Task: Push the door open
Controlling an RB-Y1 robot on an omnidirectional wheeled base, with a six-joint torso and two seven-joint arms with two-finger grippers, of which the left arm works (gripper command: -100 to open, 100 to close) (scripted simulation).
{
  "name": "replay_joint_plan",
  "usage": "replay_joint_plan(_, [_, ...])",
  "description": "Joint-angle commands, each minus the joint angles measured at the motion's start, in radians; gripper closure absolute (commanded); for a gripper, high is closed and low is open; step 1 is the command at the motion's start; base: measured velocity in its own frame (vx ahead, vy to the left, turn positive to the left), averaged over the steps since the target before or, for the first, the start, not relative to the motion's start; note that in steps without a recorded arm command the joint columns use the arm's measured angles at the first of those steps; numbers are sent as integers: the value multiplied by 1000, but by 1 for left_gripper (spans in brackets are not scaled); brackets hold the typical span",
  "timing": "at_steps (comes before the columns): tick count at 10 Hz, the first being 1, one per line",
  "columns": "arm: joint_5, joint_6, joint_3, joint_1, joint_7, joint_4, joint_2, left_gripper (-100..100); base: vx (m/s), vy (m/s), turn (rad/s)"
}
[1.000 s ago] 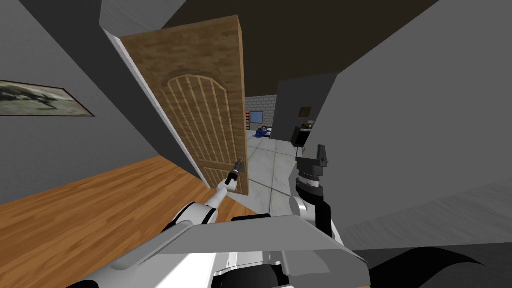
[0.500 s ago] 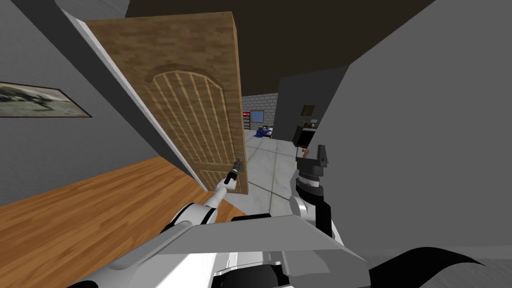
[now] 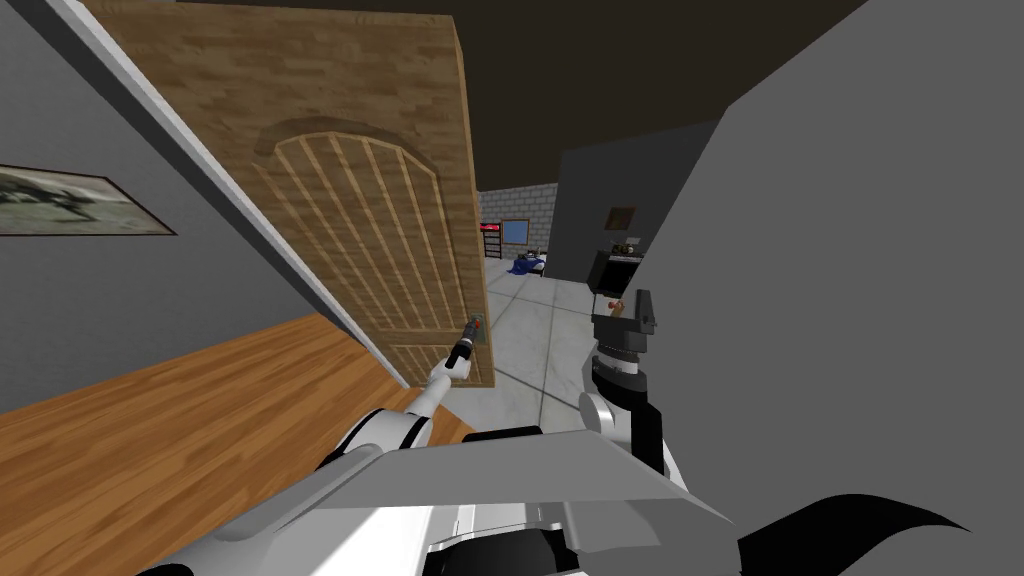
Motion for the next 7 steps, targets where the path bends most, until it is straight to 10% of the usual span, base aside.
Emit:
replay_joint_plan(1, [7,-15,20,-20,-6,37,13,100,101,-87,65])
replay_joint_plan(7, [16,-14,46,-19,-19,38,20,100,79,-53,28])
